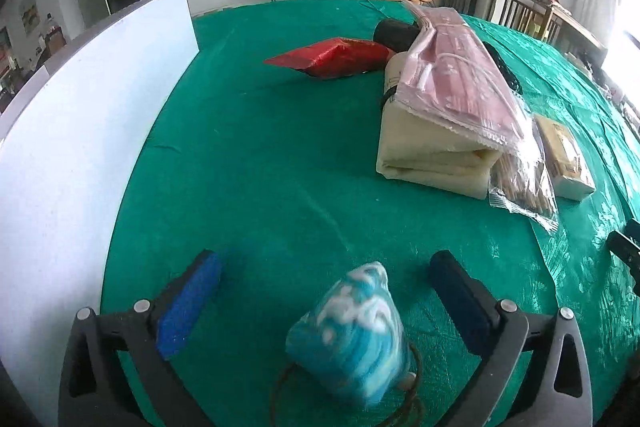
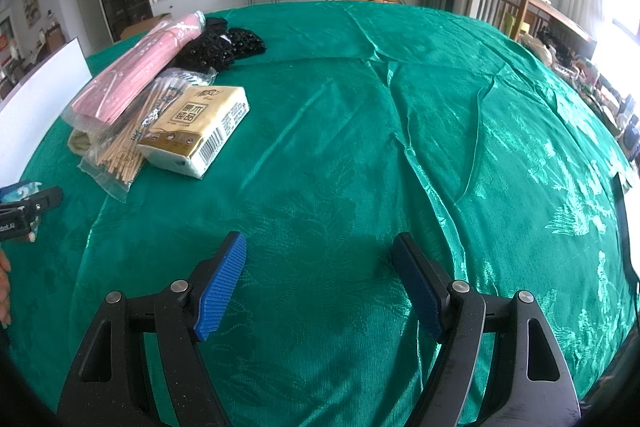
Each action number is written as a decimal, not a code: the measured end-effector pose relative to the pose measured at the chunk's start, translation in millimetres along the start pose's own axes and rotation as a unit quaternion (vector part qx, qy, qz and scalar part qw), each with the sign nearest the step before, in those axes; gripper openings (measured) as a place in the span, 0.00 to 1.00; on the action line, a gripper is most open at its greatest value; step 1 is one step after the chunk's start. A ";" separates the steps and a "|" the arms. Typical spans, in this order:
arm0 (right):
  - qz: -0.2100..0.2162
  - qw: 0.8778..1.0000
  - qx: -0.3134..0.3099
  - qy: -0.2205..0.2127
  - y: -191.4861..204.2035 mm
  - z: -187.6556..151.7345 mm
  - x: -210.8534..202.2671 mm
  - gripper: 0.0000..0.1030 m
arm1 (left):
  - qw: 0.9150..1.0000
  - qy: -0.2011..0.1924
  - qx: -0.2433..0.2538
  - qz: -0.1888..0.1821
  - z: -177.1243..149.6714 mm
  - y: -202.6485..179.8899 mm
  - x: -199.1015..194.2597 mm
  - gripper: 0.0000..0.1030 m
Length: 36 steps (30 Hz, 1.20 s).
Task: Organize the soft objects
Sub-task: 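Grasp the gold tissue pack with the right gripper while the left gripper holds the pouch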
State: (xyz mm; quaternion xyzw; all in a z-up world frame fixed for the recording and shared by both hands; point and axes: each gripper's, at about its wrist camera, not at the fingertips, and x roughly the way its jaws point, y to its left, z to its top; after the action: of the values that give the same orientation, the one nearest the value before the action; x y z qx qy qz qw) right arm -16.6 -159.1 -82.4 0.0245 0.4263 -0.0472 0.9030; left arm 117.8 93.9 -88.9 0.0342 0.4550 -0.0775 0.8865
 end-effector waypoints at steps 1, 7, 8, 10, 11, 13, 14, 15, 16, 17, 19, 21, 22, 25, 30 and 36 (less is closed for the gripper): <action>0.001 1.000 0.000 0.000 -0.4 0.0 -0.1 0.77 | 1.000 0.000 0.000 0.000 1.1 2.5 -0.5 1.00; 0.032 0.998 0.009 0.051 2.7 17.1 2.4 0.79 | 1.000 0.000 0.000 -0.001 1.2 2.6 -0.5 1.00; 0.060 0.997 0.024 0.049 5.5 27.2 0.3 0.79 | 1.000 0.000 0.000 -0.001 1.1 2.2 -0.3 1.00; 0.080 0.996 0.030 0.033 16.7 48.2 -4.4 0.78 | 1.000 0.000 0.000 0.000 1.1 2.2 -0.3 1.00; 0.086 0.996 0.028 0.025 25.7 61.9 -5.1 0.78 | 1.000 0.000 0.000 0.000 1.1 2.2 -0.3 1.00; 0.108 0.993 0.028 0.029 42.8 85.7 3.3 0.78 | 1.000 0.000 0.000 0.000 1.2 2.6 -0.4 1.00; 0.114 0.992 0.025 0.047 53.3 96.1 15.2 0.77 | 1.000 0.000 0.000 0.000 1.2 2.5 -0.4 1.00; 0.111 0.991 0.018 0.069 62.0 102.1 28.2 0.76 | 1.000 0.000 0.000 0.000 1.2 2.6 -0.4 1.00; 0.107 0.990 0.012 0.087 67.6 103.7 39.0 0.75 | 1.000 0.000 0.000 0.000 1.1 2.3 -0.3 1.00; 0.097 0.989 0.004 0.110 72.7 103.4 52.0 0.73 | 1.000 0.000 0.000 0.000 1.1 2.5 -0.3 1.00; 0.096 0.987 0.005 0.130 71.2 99.3 61.2 0.61 | 1.000 0.000 -0.001 -0.001 1.2 2.6 -0.4 1.00; 0.098 0.986 0.008 0.131 61.8 93.4 54.2 0.60 | 1.000 0.000 -0.001 0.000 1.0 2.3 -0.1 1.00; 0.091 0.987 0.000 0.134 56.9 89.0 48.7 0.60 | 1.000 0.000 -0.001 0.000 1.0 2.2 -0.1 1.00; 0.072 0.987 -0.036 0.137 43.6 70.5 28.3 0.61 | 1.000 0.000 -0.001 0.000 1.1 2.6 -0.3 1.00; 0.054 0.990 -0.065 0.109 35.8 43.7 21.1 0.68 | 1.000 0.000 -0.002 0.001 2.1 2.8 -0.5 1.00; 0.034 0.998 -0.047 0.036 37.9 28.8 28.3 0.76 | 1.000 0.000 -0.001 0.000 2.3 2.8 -0.5 1.00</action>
State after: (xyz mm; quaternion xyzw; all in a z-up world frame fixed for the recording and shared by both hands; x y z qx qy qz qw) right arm 27.4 -125.7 -85.8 -0.0013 0.4588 0.0045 0.8885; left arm 119.9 96.4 -87.1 0.0332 0.4547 -0.0765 0.8867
